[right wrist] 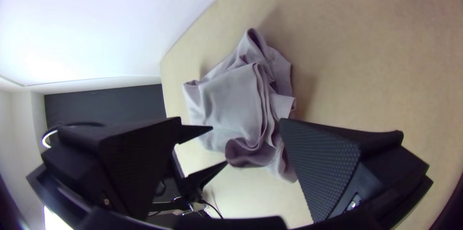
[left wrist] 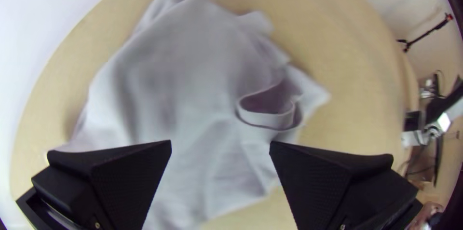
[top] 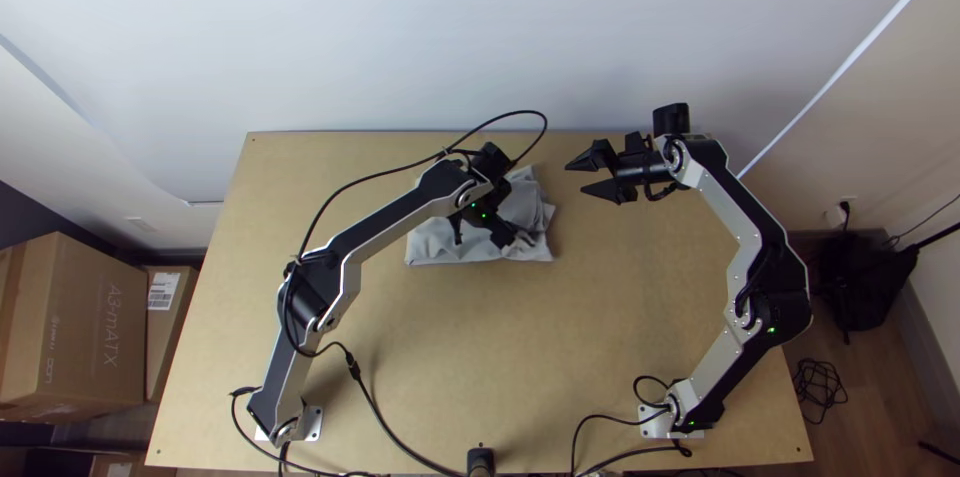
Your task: Fold the t-shirt
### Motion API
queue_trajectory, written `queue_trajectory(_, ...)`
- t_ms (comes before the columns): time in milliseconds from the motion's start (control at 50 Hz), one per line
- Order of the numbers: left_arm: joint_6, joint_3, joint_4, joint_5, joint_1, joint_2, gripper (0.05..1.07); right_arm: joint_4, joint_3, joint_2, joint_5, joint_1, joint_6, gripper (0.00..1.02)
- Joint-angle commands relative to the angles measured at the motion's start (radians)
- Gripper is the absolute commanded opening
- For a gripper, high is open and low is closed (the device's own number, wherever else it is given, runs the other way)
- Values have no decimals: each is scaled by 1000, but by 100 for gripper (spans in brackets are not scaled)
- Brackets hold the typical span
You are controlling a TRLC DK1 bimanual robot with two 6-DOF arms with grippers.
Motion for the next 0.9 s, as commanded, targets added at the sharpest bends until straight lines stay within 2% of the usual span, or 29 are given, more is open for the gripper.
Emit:
queue_trajectory(0, -28, -13, -52, 80, -25, -86, 103, -9, -6, 43, -4, 7, 18, 93)
queue_trajectory(120, -37, -26, -55, 92, -15, -110, 103, -9, 5, 85, -2, 29, 6, 93)
queue_trajectory(620, -31, -31, -98, 92, 212, -236, 103, -21, 155, 285, -1, 99, -4, 93)
queue_trajectory(700, -31, -43, -103, 92, 248, -257, 103, -30, 183, 316, -1, 116, -5, 91)
queue_trajectory(760, -31, -53, -103, 92, 266, -277, 103, -30, 199, 338, 4, 125, -7, 86)
queue_trajectory(860, -31, -65, -104, 92, 297, -308, 103, -50, 233, 371, 8, 139, -19, 85)
queue_trajectory(880, -31, -68, -104, 92, 303, -316, 103, -63, 242, 377, 10, 144, -28, 80)
